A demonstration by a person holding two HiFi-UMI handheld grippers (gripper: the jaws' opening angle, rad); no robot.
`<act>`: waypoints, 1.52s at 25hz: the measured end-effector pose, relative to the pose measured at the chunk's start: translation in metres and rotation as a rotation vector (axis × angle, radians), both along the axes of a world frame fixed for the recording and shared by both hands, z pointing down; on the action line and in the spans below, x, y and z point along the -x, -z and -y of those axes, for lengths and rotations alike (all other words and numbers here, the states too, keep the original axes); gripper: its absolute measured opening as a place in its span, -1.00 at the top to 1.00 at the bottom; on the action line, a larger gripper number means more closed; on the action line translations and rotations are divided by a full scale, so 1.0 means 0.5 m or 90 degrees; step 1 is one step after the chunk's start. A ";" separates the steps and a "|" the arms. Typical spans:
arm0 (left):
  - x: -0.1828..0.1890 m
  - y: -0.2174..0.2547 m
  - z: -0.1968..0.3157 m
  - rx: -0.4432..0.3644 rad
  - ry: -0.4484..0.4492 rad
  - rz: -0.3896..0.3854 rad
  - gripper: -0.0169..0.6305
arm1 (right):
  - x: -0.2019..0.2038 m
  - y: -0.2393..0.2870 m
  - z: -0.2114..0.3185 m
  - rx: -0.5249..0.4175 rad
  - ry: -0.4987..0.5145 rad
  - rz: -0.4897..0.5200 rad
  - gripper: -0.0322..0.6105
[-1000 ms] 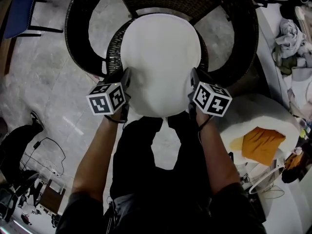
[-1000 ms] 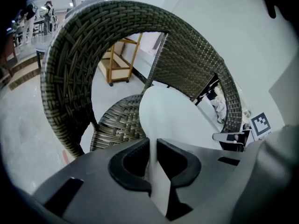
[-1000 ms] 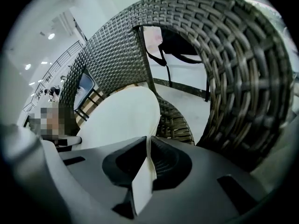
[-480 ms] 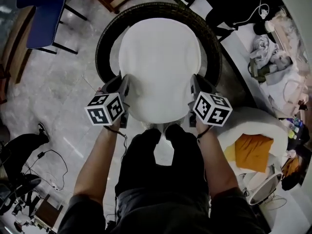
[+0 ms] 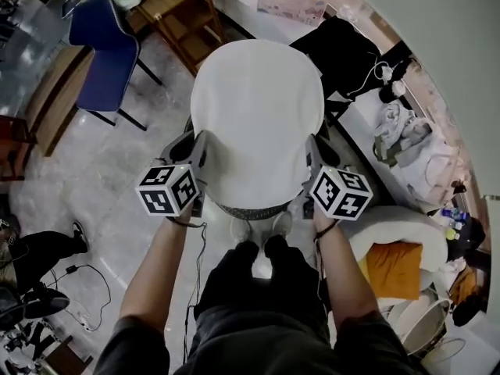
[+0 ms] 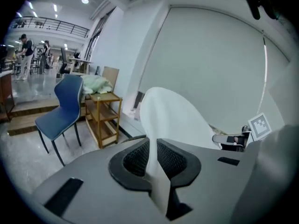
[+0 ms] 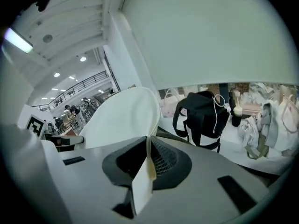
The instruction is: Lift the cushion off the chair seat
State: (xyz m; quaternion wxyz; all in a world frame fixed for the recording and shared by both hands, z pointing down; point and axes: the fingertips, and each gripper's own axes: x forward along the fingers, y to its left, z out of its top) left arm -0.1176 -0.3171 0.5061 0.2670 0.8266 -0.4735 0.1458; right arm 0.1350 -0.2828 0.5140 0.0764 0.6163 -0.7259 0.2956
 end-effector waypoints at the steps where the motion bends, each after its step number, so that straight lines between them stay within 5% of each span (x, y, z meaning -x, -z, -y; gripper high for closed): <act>1: 0.000 0.036 0.002 -0.012 0.000 -0.001 0.78 | 0.000 0.034 0.001 -0.010 -0.001 0.001 0.79; 21: 0.014 0.647 0.009 -0.271 0.001 -0.067 0.79 | 0.010 0.670 0.013 -0.296 0.006 -0.022 0.80; 38: 0.009 0.911 -0.046 -0.415 -0.008 -0.101 0.79 | 0.007 0.939 -0.052 -0.449 0.016 -0.065 0.80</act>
